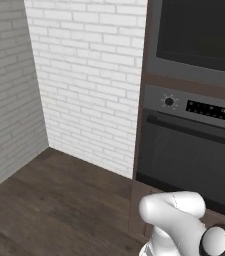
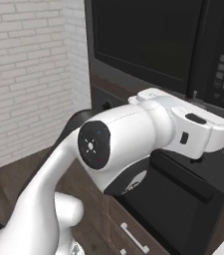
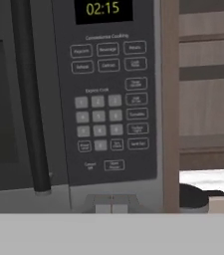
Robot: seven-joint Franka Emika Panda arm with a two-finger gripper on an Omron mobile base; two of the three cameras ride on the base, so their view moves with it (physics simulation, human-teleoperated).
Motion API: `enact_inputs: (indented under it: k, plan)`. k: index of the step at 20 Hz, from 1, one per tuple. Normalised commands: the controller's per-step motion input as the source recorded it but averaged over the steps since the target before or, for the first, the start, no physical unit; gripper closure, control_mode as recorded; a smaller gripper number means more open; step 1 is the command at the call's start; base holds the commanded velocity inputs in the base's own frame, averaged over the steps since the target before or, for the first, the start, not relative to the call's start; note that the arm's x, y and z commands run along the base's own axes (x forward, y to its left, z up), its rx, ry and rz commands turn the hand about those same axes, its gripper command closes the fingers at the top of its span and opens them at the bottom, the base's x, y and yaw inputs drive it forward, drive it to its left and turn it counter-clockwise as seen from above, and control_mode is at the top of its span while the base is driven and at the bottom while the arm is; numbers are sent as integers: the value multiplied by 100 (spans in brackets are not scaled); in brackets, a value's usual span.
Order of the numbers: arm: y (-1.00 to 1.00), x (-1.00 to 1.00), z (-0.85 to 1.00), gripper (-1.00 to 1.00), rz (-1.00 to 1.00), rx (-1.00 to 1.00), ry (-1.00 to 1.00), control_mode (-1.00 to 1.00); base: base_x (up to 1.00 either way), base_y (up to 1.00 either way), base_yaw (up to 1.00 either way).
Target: Pick the corn from the sink and place it in the bowl. Then pick the bowl and place it in the microwave. Then close the microwave door and press the start button.
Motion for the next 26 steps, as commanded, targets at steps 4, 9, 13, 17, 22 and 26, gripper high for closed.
enact_inputs:
  k: [4,9,13,17,22,26]
  plan:
    - [-21,15,-6,100,1,0,0,-100,0,0,0]
    - [-11,24,-7,100,0,0,1,-100,0,0,0]
    - [-13,26,-2,100,0,0,0,-100,0,0,0]
    - [-26,20,0,100,1,0,0,-100,0,0,0]
    - [-26,12,0,100,2,0,0,-100,0,0,0]
    - [-19,10,-6,100,2,0,1,-100,0,0,0]
